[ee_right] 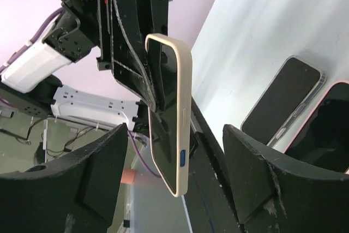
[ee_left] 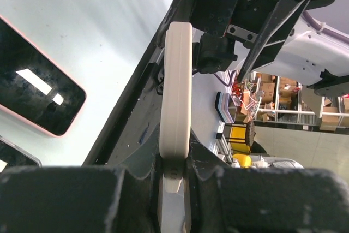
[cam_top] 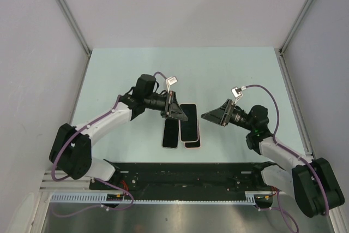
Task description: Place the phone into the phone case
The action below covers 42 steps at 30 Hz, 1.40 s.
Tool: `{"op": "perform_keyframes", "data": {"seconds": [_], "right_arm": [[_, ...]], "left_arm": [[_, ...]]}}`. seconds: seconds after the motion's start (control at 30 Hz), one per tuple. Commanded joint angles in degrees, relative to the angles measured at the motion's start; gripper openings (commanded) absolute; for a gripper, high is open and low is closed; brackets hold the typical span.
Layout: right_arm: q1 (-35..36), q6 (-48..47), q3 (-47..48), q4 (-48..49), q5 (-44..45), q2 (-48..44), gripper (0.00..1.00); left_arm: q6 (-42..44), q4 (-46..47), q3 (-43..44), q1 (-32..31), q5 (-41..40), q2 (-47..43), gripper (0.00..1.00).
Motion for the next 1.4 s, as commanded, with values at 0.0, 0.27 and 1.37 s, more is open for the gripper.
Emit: {"op": "perform_keyframes", "data": {"seconds": [0.0,0.27,1.37], "right_arm": [[1.1,0.6,1.9,5.7,-2.9,2.5,0.75],[2.3,6.7,2.2,17.5,-3.6,8.4,0.74],[-2.2,-11.5,12.7,-24.3,-2.6,-6.3,0.00]], "left_arm": [[-0.7,4.6,1.0,-0.5,5.6,-1.5,0.00],[-1.4,6.1,0.8,-0.9,8.1,-0.5,0.00],[11.0,-7.0,4.9,-0.7,1.2,2.4,0.98]]}}
